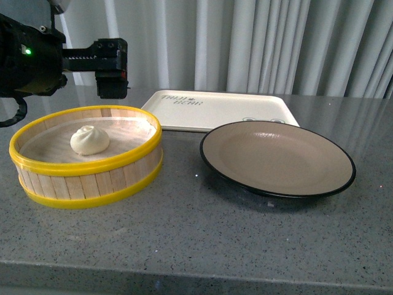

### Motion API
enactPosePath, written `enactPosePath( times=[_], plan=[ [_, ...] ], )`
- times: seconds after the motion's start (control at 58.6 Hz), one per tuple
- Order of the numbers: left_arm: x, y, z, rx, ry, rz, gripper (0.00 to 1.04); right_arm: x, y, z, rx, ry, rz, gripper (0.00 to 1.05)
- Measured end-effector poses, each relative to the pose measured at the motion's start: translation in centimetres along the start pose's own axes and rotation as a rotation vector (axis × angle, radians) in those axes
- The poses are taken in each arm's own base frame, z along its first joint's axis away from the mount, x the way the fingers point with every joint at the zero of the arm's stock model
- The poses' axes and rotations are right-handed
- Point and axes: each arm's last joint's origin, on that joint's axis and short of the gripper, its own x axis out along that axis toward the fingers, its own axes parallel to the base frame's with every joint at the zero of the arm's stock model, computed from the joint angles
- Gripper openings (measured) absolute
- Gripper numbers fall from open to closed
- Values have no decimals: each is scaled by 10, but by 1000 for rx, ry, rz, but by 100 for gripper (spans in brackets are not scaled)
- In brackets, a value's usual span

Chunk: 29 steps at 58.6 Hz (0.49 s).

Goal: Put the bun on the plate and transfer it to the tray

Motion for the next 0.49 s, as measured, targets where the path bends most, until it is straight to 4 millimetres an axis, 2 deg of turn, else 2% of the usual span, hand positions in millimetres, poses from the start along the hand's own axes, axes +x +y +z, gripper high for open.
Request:
enactPosePath(
  times=[0.29,0.495],
  plan=[
    [32,-8,-13,63,84,48,98,0,0,0,0,0,0,96],
    [41,-8,-16,98,101,82,98,0,0,0,0,0,0,96]
  ],
)
